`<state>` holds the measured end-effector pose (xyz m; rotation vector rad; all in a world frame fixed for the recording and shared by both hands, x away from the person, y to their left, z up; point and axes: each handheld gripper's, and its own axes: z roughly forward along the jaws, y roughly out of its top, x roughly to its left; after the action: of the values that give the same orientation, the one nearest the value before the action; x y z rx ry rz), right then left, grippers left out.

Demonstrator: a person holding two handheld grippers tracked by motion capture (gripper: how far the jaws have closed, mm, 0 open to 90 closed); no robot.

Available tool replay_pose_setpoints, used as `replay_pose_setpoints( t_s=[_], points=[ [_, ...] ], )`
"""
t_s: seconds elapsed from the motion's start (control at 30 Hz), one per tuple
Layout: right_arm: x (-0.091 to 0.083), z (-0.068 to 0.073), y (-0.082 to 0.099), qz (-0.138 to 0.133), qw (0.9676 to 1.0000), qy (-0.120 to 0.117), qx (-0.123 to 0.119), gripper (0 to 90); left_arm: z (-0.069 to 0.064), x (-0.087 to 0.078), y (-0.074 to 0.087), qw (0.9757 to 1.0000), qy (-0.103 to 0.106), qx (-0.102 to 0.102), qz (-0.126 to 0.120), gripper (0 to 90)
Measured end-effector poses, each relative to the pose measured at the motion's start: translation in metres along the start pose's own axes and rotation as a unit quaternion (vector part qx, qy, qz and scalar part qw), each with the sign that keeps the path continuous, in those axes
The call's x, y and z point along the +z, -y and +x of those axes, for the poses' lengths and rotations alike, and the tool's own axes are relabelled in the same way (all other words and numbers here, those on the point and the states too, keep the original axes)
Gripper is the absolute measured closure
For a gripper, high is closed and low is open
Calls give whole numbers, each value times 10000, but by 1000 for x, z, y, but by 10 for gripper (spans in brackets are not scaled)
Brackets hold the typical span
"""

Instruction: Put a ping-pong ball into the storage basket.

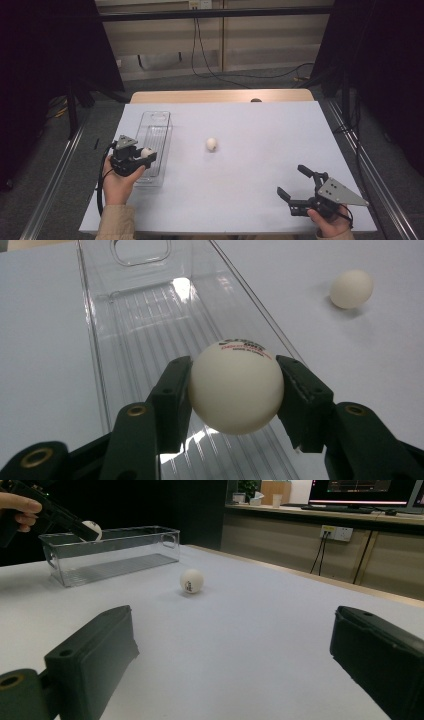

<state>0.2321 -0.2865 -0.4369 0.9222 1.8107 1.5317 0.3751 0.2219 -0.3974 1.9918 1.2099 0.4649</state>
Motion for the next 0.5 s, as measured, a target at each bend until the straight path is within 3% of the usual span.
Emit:
replay_pose_setpoints(
  t_s=[0.5],
  points=[
    [0, 0, 0, 3, 10000, 2, 1, 35, 0, 2, 1, 10000, -47, 54, 29, 508]
  ],
)
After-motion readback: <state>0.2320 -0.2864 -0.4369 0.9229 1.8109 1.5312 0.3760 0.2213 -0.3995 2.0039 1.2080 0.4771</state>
